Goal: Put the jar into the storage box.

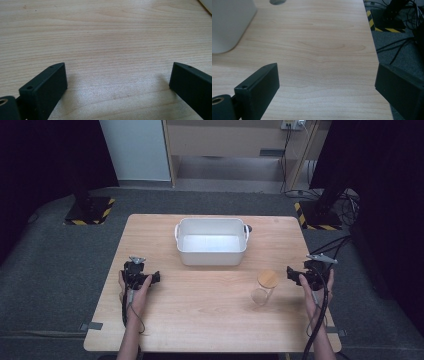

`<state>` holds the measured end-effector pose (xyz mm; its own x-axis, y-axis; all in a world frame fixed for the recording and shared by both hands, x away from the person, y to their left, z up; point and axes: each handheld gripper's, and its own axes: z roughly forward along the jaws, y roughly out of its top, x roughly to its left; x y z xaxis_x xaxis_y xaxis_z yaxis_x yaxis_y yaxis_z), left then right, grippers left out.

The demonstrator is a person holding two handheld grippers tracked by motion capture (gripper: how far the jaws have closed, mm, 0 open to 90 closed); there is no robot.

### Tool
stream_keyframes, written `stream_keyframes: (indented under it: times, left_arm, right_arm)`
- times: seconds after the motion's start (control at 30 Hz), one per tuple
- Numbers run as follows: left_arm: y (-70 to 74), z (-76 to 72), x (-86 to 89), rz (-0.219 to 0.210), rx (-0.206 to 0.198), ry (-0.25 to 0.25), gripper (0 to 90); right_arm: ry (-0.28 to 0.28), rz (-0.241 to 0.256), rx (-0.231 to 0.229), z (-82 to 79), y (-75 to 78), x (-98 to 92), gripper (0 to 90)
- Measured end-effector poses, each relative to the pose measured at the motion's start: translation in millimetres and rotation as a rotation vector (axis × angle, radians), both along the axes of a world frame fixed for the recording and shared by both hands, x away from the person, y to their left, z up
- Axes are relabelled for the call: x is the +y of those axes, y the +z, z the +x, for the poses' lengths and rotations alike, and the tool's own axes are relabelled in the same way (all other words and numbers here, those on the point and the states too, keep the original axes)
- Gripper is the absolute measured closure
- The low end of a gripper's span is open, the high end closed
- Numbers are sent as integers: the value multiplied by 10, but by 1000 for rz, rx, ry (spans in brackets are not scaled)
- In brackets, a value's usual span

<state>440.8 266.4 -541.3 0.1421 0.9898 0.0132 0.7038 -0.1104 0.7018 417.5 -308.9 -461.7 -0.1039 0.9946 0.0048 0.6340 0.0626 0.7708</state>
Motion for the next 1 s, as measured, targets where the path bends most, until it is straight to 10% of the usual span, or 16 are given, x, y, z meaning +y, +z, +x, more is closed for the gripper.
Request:
stream_keyframes:
  times: [0.57,1.0]
  left_arm:
    - [1,-1,2,1,1,-1,0]
    - [0,-1,2,-2,-2,2,1]
  right_arm:
    - [201,50,-69,-460,775,292,53]
    - [296,74,-61,-612,716,674,49]
